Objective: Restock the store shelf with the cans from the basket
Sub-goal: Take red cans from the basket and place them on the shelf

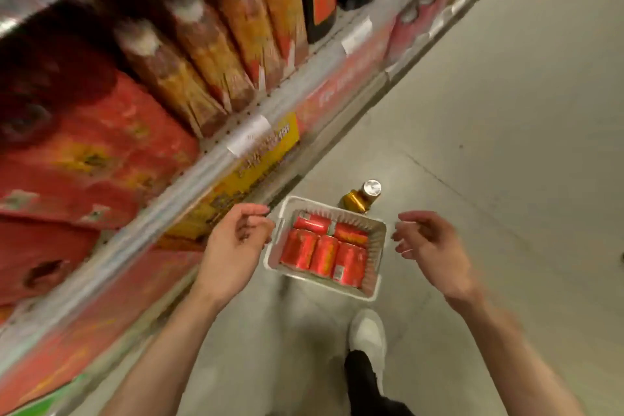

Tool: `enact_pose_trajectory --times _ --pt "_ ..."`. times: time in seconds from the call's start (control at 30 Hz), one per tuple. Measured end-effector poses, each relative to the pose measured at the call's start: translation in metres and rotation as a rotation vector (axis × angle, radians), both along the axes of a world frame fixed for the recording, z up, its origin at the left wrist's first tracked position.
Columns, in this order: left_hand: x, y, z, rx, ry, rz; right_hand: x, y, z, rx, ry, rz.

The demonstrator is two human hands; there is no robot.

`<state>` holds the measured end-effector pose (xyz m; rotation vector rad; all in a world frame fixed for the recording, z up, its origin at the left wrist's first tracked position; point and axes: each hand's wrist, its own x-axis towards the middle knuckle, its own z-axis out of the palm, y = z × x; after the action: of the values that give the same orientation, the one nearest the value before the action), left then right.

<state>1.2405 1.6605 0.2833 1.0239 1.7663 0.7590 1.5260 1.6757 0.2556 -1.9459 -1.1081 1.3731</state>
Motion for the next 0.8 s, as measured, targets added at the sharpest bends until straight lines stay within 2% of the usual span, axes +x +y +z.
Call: enact_pose_trajectory --times 0.2,0.37,0.5,0.57,0.8 --pt "0.005 -0.002 -0.198 -0.147 0.108 -0.185 -0.021 0.004 -0.193 -0.020 -0.143 0.215" --pt "0.013 0.005 -0.299 -0.156 0.299 -0.422 -0.035 0.004 -0.297 0.021 -0.295 0.399" --pt "0.011 0.016 -0.345 -0.176 0.488 -0.610 -0.048 0.009 -0.336 0.152 -0.373 0.517" --pt "0.011 0.018 -0.357 -0.219 0.534 -0.641 -0.054 0.014 -0.349 0.177 -0.410 0.584" --pt "0.003 0.027 -0.382 -0.358 0.331 -0.569 -0.059 0.019 -0.366 0.037 -0.302 0.634"
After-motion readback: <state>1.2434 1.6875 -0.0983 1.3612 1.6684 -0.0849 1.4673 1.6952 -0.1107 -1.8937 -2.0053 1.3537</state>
